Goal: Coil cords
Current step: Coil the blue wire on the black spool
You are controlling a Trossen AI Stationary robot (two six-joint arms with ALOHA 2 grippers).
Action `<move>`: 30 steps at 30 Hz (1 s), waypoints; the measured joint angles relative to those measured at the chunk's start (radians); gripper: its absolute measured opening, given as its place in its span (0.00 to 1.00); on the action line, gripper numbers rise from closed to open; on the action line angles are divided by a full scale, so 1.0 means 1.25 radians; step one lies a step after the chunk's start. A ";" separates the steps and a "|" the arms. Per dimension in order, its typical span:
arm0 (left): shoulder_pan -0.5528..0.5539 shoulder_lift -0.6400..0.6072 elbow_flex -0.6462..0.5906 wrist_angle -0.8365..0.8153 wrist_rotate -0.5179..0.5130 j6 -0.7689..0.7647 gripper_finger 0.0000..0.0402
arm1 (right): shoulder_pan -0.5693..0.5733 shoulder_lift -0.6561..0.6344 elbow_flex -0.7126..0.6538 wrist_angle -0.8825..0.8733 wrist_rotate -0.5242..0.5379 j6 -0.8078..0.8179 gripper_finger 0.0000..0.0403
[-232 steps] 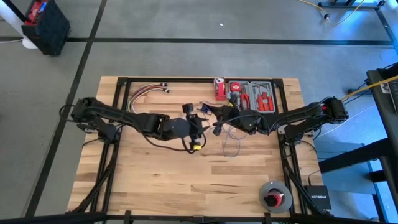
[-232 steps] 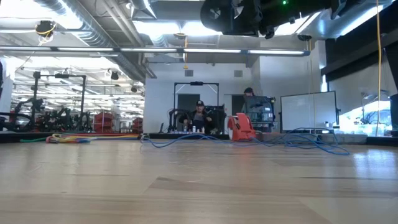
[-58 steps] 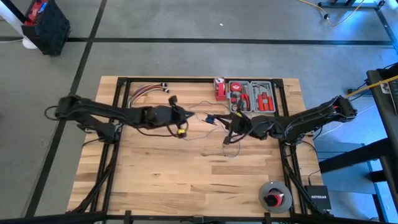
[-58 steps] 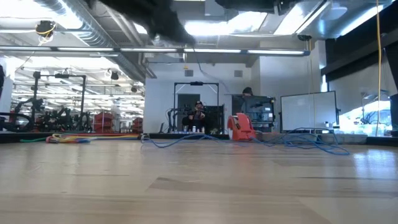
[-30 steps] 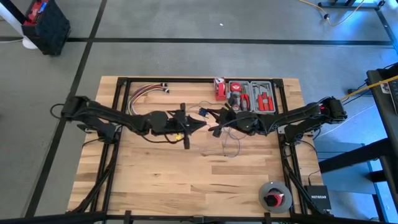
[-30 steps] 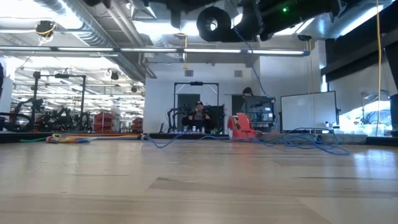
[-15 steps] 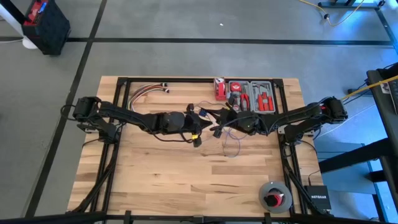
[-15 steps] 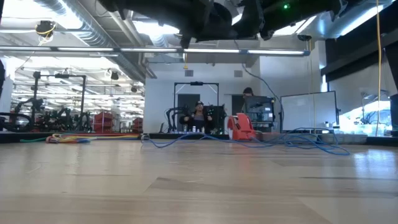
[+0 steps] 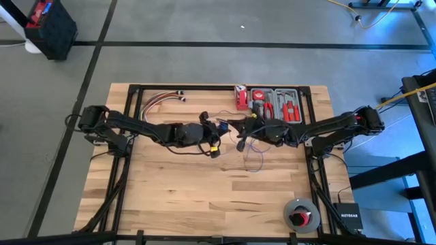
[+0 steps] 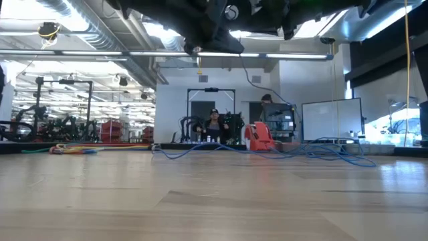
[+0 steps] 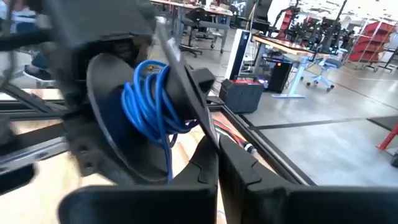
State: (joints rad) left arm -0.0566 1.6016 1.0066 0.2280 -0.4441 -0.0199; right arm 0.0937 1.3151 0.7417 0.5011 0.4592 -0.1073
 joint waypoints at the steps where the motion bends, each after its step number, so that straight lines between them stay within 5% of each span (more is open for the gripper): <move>1: 0.000 0.000 0.000 -0.001 -0.003 0.000 0.00 | 0.000 -0.001 0.000 0.007 0.001 -0.002 0.00; 17: -0.001 -0.008 -0.005 0.136 -0.001 0.109 0.01 | -0.002 -0.007 0.014 0.004 -0.008 0.000 0.00; 30: -0.028 -0.025 -0.005 0.005 0.000 0.069 0.29 | -0.017 -0.007 0.014 0.019 -0.040 -0.025 0.00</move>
State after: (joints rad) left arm -0.0911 1.5709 1.0000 0.2344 -0.4446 0.0661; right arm 0.0719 1.3067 0.7593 0.5245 0.4095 -0.1390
